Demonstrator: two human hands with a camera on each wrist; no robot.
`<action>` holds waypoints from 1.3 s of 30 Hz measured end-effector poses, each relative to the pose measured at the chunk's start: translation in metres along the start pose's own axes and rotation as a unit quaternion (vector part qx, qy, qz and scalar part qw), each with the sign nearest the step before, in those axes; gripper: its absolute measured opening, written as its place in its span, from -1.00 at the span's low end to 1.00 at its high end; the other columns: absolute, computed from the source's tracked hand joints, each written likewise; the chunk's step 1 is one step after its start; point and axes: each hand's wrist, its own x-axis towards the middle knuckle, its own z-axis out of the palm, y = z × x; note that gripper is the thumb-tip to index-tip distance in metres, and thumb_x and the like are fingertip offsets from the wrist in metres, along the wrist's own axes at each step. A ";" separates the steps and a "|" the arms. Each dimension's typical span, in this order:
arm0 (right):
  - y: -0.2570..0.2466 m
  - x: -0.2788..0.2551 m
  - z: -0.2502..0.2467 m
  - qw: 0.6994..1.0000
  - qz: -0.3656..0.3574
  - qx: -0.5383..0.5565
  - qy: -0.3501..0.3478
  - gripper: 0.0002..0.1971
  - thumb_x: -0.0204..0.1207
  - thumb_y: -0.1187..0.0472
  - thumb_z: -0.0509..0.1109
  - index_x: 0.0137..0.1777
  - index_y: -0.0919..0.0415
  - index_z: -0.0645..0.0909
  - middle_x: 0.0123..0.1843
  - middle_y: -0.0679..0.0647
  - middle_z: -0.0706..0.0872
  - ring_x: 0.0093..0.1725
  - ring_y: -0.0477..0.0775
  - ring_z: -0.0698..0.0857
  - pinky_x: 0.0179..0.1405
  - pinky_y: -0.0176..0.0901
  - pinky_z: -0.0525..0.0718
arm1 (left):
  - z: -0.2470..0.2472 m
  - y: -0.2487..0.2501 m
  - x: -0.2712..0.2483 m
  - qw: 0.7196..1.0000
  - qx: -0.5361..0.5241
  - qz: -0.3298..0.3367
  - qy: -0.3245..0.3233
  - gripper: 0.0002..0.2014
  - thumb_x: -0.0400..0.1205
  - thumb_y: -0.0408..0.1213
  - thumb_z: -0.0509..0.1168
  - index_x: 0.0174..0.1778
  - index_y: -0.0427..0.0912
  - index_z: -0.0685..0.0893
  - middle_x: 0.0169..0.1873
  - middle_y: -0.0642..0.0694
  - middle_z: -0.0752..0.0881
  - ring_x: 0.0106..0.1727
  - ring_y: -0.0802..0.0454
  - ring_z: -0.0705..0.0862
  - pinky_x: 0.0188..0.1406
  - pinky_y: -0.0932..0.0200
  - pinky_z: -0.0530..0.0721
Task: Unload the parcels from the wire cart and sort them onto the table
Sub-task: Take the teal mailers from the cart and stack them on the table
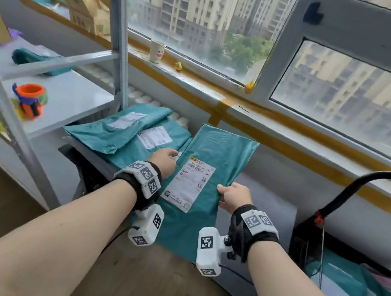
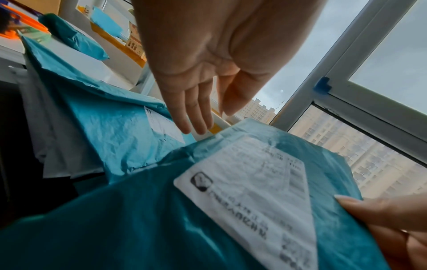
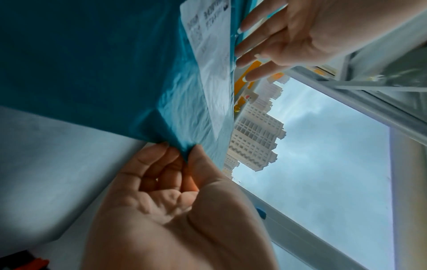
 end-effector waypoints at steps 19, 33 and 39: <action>-0.008 0.184 0.057 0.973 0.182 -0.141 -0.027 -0.70 0.56 0.35 0.39 -0.34 0.19 0.36 -0.56 0.07 0.41 -0.76 -0.08 0.40 -0.75 -0.35 0.40 | 0.002 -0.010 0.203 0.980 0.181 -0.039 -0.071 -0.60 0.59 -0.41 0.19 0.36 -0.10 0.59 0.30 -0.15 0.64 0.26 -0.11 0.63 0.25 0.16 0.57; -0.009 0.186 0.083 0.864 0.051 -0.502 -0.002 -0.23 0.40 0.06 0.49 0.58 -0.06 0.21 0.42 0.16 0.42 0.36 0.24 0.53 0.26 0.04 0.58 | 0.009 -0.015 0.223 0.971 0.209 -0.017 -0.115 -0.69 0.60 -0.34 0.22 0.24 -0.07 0.68 0.20 -0.08 0.71 0.21 -0.05 0.67 0.19 0.21 0.56; -0.052 0.183 0.145 0.918 -0.022 -0.397 0.014 -0.73 0.54 0.19 0.31 0.21 0.10 0.65 0.22 0.09 0.69 0.21 0.13 0.65 0.16 -0.13 0.59 | -0.068 -0.014 0.237 0.986 0.161 0.009 0.033 -0.69 0.56 -0.34 0.22 0.17 -0.04 0.69 0.21 -0.09 0.68 0.24 -0.06 0.62 0.22 0.18 0.52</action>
